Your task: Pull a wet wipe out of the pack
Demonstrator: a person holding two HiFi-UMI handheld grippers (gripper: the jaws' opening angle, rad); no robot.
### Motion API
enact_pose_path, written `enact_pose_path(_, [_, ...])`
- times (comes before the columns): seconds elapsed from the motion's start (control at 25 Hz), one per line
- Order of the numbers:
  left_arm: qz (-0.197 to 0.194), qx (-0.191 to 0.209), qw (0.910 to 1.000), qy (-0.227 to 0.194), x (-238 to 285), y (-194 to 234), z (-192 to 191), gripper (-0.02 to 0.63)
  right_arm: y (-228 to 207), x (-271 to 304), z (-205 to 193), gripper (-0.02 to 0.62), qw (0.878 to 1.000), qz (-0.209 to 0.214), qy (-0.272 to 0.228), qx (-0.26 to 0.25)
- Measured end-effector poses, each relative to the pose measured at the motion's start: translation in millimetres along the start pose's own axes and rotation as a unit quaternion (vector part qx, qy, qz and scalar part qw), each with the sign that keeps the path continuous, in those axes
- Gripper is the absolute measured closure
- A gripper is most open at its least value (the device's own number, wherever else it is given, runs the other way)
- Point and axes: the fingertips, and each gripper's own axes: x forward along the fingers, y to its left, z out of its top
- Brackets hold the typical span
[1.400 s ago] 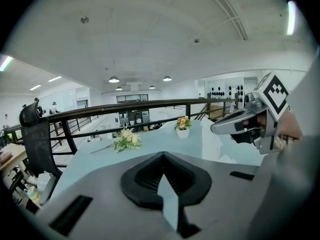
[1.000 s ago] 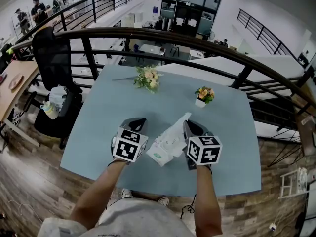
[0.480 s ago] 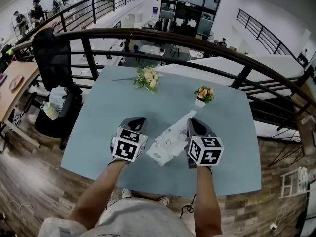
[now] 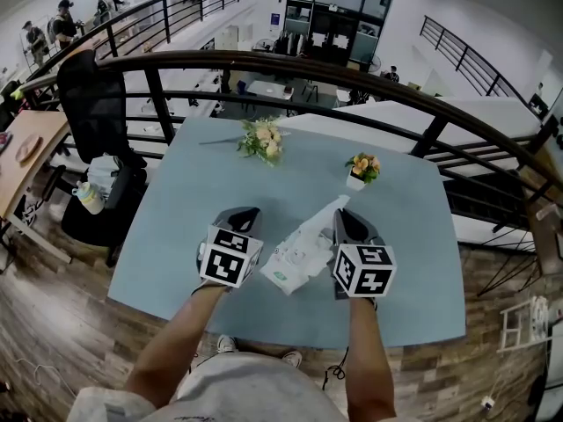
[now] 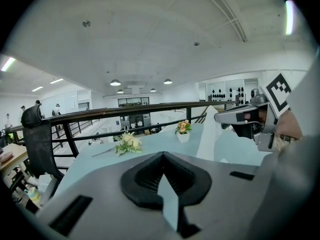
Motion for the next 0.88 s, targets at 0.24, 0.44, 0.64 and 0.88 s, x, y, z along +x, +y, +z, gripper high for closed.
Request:
enact_pose_path(0.24, [-0.001,-0.005,1.0000,-0.001,-2.1,-0.8,-0.2,0.609,-0.1,-3.0,-9.6,0.586,1.000,-0.006,0.004,0.000])
enact_pose_path(0.44, [0.002,-0.008,1.0000,-0.003,-3.4,-1.6,-0.8,0.609,-2.7,-6.8,-9.5,0.588,1.000,-0.012,-0.002,-0.001])
enact_pose_path(0.64, [0.005,-0.011,0.9999,-0.010,-4.5,1.0,-1.1,0.609,-3.7,-9.2,-10.1,0.588,1.000,-0.016,-0.009,0.002])
enact_pose_path(0.88, [0.007,-0.016,0.9997,-0.014,-6.1,4.5,1.6,0.609,-7.3,-12.1,-5.9,0.588,1.000,-0.020,-0.014,0.005])
